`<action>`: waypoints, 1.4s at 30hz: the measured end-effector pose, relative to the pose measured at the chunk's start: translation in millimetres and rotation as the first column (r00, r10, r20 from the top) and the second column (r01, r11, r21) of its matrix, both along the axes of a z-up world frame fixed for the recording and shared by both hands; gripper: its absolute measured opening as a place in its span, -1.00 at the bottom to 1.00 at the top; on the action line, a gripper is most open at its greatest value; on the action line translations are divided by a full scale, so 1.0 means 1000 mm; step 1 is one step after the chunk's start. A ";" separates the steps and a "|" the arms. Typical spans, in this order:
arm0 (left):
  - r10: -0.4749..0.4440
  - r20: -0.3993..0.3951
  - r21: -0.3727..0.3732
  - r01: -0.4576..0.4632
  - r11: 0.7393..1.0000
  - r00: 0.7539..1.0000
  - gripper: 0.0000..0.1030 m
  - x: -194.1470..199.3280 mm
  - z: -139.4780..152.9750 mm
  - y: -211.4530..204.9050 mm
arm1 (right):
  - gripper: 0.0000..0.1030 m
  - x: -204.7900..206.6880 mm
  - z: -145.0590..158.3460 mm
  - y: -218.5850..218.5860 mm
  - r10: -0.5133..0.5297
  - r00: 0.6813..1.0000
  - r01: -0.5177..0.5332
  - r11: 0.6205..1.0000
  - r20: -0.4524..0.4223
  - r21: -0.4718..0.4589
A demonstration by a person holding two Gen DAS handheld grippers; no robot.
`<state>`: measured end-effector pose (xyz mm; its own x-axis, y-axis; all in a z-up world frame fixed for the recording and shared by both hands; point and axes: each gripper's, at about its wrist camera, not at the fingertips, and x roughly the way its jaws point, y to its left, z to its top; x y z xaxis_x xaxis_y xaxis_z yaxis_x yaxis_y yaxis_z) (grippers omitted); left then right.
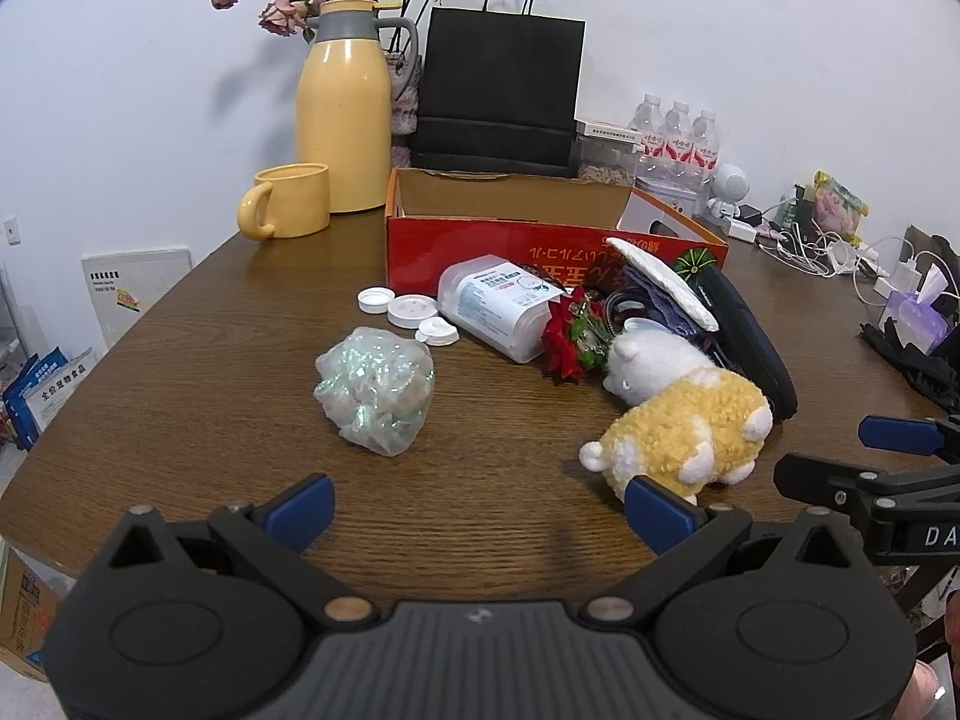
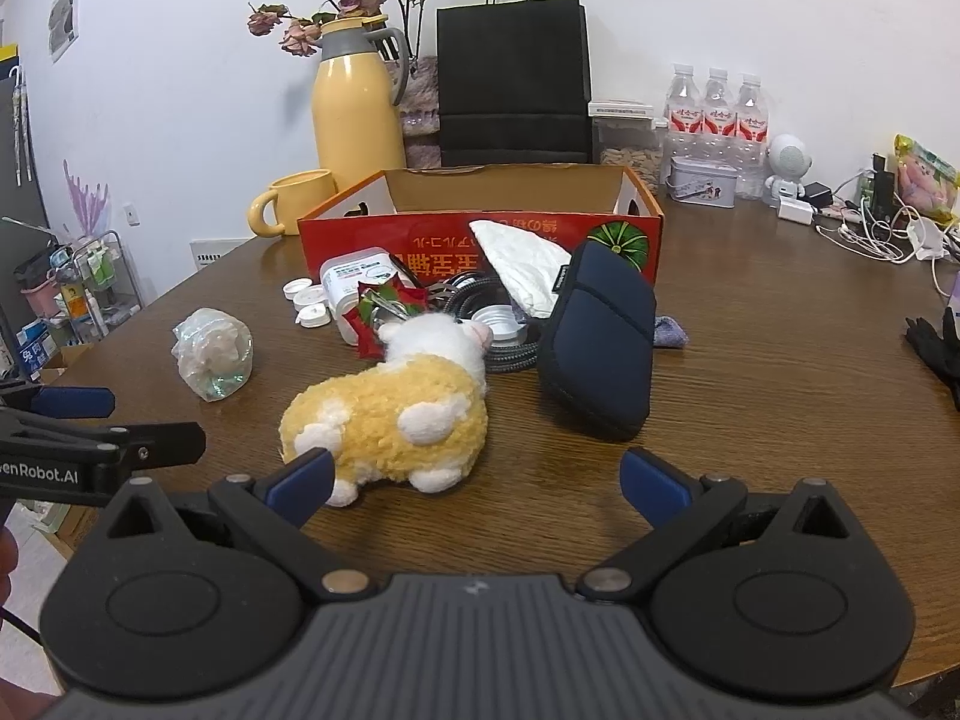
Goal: Organize objects
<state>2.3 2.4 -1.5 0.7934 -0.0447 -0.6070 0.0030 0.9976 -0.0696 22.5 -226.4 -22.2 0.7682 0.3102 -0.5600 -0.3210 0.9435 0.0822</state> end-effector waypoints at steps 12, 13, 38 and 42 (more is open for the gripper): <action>0.035 0.040 0.019 -0.036 0.999 0.999 1.00 0.013 0.000 0.026 | 1.00 0.010 -0.002 0.027 0.086 0.996 -0.086 0.996 0.029 -0.013; 0.039 0.041 0.025 -0.040 0.999 0.998 1.00 0.015 0.000 0.028 | 1.00 0.011 -0.002 0.031 0.094 0.995 -0.094 0.995 0.034 -0.018; 0.001 0.004 0.061 -0.001 0.998 1.000 0.79 0.092 -0.031 0.057 | 1.00 0.049 -0.024 0.074 0.113 0.994 -0.110 0.986 0.010 -0.128; -0.008 0.014 0.038 0.007 0.999 1.000 0.29 0.096 -0.035 0.058 | 1.00 0.053 -0.026 0.074 0.113 0.994 -0.112 0.986 -0.002 -0.122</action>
